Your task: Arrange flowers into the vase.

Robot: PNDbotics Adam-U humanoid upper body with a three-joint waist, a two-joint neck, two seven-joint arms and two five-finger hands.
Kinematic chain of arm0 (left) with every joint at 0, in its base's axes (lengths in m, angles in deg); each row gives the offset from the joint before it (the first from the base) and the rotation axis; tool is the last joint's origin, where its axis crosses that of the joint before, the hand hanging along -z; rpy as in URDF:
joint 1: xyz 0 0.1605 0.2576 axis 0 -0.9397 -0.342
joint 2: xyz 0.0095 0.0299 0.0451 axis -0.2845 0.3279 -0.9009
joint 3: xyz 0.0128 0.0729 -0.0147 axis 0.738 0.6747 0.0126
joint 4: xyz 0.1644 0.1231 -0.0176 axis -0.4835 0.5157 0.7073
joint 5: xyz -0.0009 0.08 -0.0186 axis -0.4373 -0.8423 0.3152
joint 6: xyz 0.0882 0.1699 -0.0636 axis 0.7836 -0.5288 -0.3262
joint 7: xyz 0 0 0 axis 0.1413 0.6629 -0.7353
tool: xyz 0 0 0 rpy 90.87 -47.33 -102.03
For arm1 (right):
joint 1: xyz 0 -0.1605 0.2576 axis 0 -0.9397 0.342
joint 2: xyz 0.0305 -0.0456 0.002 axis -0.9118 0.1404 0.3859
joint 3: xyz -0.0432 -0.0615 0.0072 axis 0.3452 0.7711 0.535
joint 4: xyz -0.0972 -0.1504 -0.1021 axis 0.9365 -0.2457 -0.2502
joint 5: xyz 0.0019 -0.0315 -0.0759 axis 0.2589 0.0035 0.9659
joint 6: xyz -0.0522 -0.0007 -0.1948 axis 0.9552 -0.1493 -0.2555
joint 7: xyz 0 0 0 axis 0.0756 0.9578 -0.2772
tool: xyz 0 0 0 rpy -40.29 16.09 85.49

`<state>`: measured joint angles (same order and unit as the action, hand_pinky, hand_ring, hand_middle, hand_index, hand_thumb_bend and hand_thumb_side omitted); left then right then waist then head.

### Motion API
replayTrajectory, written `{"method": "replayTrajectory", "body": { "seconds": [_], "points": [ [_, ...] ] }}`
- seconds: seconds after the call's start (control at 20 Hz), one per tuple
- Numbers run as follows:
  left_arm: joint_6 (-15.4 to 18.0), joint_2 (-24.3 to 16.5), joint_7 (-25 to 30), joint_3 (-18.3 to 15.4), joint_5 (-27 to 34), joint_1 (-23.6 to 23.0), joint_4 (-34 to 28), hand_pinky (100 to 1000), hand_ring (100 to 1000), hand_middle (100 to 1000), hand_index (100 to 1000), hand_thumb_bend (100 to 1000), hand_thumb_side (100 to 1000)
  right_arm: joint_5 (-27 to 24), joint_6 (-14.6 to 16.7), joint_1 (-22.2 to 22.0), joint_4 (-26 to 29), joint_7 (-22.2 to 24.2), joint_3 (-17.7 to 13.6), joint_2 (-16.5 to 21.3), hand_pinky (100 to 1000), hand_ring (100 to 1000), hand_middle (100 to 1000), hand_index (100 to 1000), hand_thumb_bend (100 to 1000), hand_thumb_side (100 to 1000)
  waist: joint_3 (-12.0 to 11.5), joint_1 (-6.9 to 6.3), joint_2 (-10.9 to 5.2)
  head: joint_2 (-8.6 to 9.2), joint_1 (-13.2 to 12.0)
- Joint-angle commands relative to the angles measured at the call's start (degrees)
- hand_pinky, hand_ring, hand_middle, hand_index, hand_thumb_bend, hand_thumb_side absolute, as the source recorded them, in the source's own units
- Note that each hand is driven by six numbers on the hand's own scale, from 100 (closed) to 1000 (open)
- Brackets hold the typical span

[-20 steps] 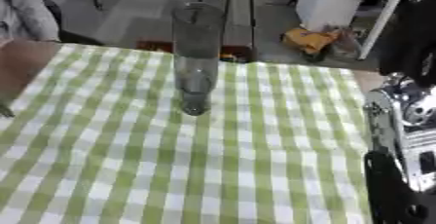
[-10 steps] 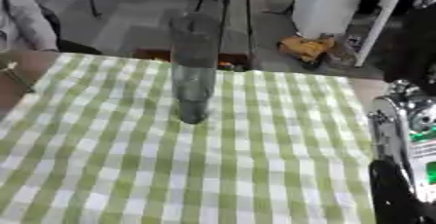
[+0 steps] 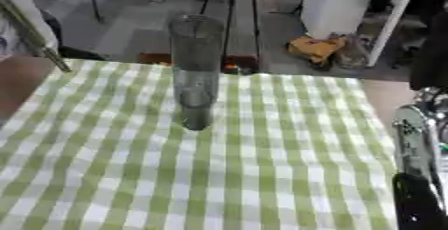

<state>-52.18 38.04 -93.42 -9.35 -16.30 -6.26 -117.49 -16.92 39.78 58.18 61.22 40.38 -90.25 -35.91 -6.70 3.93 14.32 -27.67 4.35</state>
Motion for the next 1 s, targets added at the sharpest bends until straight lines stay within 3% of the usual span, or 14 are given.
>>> {"method": "replayTrajectory", "body": {
  "seconds": [0.05, 0.5, 1.0],
  "points": [
    [2.04, -0.20, 0.32, -0.16, -0.45, 2.46, 1.62, 100, 100, 100, 100, 100, 749, -0.79, 0.15, 1.23, 0.88, 0.44, 0.03, 1.42, 677, 744, 733, 802, 100, 1000, 0.54, -0.64, -0.67, 0.92, -1.27],
    [6.59, 1.25, -0.17, -0.90, -0.24, 6.60, 6.78, 100, 100, 100, 100, 100, 766, -1.14, 0.32, 2.39, 0.88, 0.98, 0.34, 1.92, 677, 744, 732, 802, 100, 1000, 4.28, -1.58, 0.92, 1.50, -3.78],
    [8.98, 1.09, -0.78, -1.64, -1.71, 9.98, 11.26, 100, 100, 100, 100, 100, 763, -1.48, 0.32, 2.68, 0.88, 1.67, 0.78, 2.36, 675, 745, 732, 802, 100, 1000, 3.39, -1.24, 1.42, 1.68, -5.09]
  ]
}}
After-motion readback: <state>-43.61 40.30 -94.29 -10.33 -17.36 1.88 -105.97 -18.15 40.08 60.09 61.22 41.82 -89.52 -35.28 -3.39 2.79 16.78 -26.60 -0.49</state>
